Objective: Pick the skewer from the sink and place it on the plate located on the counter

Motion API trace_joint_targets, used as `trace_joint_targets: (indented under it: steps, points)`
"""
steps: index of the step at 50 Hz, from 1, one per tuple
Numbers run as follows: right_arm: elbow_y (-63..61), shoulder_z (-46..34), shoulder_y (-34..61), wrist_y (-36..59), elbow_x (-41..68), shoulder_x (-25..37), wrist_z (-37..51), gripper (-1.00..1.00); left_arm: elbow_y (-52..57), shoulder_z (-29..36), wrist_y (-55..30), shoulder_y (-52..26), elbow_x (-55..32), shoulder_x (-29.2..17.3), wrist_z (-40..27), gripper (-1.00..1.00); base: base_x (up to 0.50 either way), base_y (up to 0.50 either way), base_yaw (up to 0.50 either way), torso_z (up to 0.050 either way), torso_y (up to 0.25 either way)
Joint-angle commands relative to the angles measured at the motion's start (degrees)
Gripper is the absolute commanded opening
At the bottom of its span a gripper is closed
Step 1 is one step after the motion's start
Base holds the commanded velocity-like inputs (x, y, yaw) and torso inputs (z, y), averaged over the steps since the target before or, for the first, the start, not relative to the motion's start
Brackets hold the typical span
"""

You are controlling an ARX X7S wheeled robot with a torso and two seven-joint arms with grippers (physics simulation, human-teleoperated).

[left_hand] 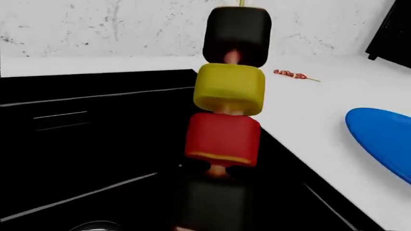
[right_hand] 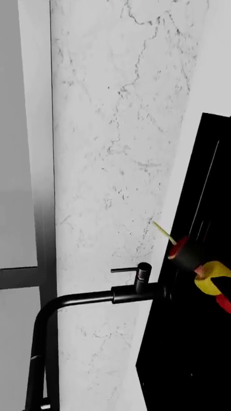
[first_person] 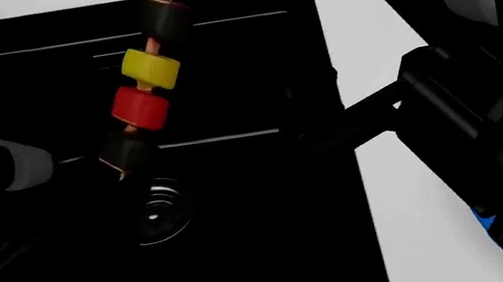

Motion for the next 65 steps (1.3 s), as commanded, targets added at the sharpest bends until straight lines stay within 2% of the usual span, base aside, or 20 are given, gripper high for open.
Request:
trace_joint_targets:
  steps: [1, 7, 17, 19, 35, 54, 65]
  points:
    - [1.3, 4.96, 0.1, 3.85, 4.93, -0.72, -3.29, 1.0, 1.89, -3.72, -2.32, -2.95, -4.94, 1.72, 0.16, -1.0, 0.0, 0.0, 0.0, 0.0, 0.0]
    - [2.17, 6.73, 0.04, 5.05, 9.9, 0.01, -1.98, 1.0, 1.34, -4.18, -2.6, -3.53, -5.89, 1.99, -0.04, -1.0, 0.0, 0.0, 0.0, 0.0, 0.0]
    - [8.49, 8.99, -0.08, 4.89, 31.5, 2.02, 9.29, 1.0, 2.48, -5.48, -4.34, -4.83, -9.4, 2.75, 0.5, -1.0, 0.0, 0.0, 0.0, 0.0, 0.0]
    - [9.98, 9.27, 0.28, 4.88, 35.67, 2.25, 11.82, 1.0, 2.39, -4.9, -1.9, -3.04, -9.59, 2.55, 1.19, -1.0, 0.0, 0.0, 0.0, 0.0, 0.0]
    - [14.51, 7.54, 1.11, 3.29, 48.4, 3.67, 19.61, 1.0, 3.09, -5.12, -2.37, -3.95, -13.32, 2.66, 0.29, -1.0, 0.0, 0.0, 0.0, 0.0, 0.0]
    - [16.37, 0.41, 0.73, -4.08, 41.16, 3.52, 14.76, 1.0, 7.6, -7.96, -5.94, -3.73, -20.28, 3.84, -2.42, -1.0, 0.0, 0.0, 0.0, 0.0, 0.001]
    - [18.47, -1.73, 1.64, -5.8, 40.75, 2.55, 13.98, 1.0, 8.81, -8.34, -6.99, -3.81, -24.11, 3.88, -4.6, -1.0, 0.0, 0.0, 0.0, 0.0, 0.0]
